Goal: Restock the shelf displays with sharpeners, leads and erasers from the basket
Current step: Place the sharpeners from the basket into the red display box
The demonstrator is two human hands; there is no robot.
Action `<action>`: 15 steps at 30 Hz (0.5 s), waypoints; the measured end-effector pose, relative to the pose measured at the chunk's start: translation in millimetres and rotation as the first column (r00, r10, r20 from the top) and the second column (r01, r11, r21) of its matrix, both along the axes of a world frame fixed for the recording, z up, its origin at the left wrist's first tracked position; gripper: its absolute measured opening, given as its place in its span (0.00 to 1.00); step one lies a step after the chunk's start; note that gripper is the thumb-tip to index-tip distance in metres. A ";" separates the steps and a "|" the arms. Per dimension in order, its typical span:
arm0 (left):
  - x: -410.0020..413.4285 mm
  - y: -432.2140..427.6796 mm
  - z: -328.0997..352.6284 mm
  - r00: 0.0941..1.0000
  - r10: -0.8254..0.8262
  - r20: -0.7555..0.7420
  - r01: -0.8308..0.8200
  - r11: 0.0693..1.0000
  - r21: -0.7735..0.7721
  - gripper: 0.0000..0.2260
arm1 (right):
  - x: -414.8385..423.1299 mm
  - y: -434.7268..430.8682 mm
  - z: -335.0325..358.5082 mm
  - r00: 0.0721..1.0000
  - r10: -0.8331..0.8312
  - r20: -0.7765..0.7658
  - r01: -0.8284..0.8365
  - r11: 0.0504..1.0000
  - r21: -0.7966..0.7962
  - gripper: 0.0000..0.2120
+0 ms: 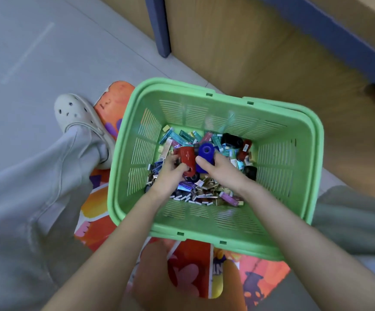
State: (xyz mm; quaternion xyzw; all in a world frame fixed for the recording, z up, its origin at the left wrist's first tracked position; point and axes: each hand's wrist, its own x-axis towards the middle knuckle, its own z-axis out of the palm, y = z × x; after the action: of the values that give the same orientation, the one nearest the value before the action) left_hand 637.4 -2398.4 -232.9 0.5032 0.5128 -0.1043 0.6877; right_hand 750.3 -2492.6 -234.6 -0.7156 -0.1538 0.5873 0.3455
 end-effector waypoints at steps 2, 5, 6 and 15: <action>-1.5 -3.1 9.5 0.999 0.032 0.044 -0.030 0.999 -0.032 0.14 | -6.2 4.3 8.6 0.999 0.029 -0.046 -0.028 1.000 0.012 0.20; -6.1 -6.3 19.7 0.990 0.078 0.114 -0.069 0.995 -0.078 0.18 | -16.6 3.5 15.7 0.993 0.046 -0.112 -0.044 0.999 0.020 0.24; -8.7 -6.6 22.8 0.986 0.087 0.141 -0.073 0.992 -0.101 0.15 | -19.2 2.7 17.2 0.991 0.040 -0.129 -0.039 0.999 0.015 0.26; -22.1 11.4 27.3 0.980 0.069 0.185 -0.075 0.997 0.027 0.29 | -31.8 -12.4 34.7 0.991 -0.031 -0.133 0.049 0.989 0.139 0.16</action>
State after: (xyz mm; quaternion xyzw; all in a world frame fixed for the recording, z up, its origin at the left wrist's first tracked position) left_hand 615.3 -2387.0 -205.6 0.5032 0.4665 -0.0235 0.7270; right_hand 718.5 -2504.9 -199.9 -0.6524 -0.1579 0.6131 0.4166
